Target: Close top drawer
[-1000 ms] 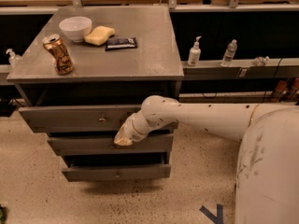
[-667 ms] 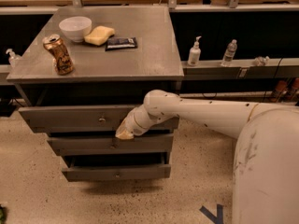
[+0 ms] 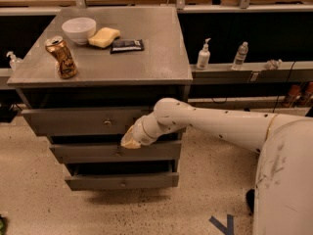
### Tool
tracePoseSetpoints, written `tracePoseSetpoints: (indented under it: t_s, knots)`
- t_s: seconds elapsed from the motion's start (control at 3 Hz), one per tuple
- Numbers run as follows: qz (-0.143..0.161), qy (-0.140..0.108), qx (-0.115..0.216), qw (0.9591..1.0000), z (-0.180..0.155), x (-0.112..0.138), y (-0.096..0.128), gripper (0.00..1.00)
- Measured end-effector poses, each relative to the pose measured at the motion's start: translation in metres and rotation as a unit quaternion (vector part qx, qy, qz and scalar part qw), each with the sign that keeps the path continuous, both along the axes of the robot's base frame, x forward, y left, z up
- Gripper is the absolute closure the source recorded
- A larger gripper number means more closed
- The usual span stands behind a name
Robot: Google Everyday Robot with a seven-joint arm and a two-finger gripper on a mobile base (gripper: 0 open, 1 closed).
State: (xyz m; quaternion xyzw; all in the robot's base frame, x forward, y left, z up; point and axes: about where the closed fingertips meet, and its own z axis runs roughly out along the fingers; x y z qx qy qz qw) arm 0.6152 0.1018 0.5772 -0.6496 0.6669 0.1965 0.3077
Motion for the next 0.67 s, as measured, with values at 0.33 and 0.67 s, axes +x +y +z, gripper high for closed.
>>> tracePoseSetpoints:
  t_s: [0.33, 0.67]
  knots:
    - [0.007, 0.006, 0.026, 0.9996, -0.007, -0.028, 0.002, 0.88]
    - [0.01, -0.002, 0.049, 0.9988, 0.007, -0.04, -0.001, 0.65]
